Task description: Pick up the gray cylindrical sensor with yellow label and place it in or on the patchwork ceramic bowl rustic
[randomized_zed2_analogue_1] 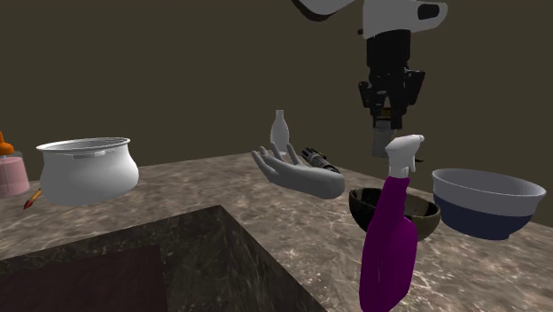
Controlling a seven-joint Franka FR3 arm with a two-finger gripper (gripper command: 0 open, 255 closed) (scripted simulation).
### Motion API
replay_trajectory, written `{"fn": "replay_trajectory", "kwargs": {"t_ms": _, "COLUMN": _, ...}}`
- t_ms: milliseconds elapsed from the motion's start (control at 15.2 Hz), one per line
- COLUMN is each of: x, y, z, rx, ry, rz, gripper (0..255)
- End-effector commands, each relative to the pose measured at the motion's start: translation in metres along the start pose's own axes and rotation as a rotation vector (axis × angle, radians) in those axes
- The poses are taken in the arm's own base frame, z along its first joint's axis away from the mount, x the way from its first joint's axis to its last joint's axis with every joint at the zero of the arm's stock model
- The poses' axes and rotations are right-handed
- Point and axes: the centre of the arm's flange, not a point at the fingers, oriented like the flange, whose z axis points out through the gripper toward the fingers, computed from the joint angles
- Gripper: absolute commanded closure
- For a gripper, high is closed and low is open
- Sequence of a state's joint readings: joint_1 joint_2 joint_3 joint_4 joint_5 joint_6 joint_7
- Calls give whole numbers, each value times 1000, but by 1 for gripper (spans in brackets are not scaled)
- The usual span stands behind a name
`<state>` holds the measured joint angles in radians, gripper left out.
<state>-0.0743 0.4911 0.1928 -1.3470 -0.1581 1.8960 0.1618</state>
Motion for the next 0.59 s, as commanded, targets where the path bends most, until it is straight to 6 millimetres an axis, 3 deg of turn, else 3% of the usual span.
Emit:
{"fn": "replay_trajectory", "kwargs": {"t_ms": 0, "x": 2, "y": 1, "z": 8, "rx": 0, "ry": 1, "rz": -1, "gripper": 255}}
{"fn": "replay_trajectory", "kwargs": {"t_ms": 528, "x": -1, "y": -2, "z": 50, "rx": 0, "ry": 1, "rz": -1, "gripper": 255}}
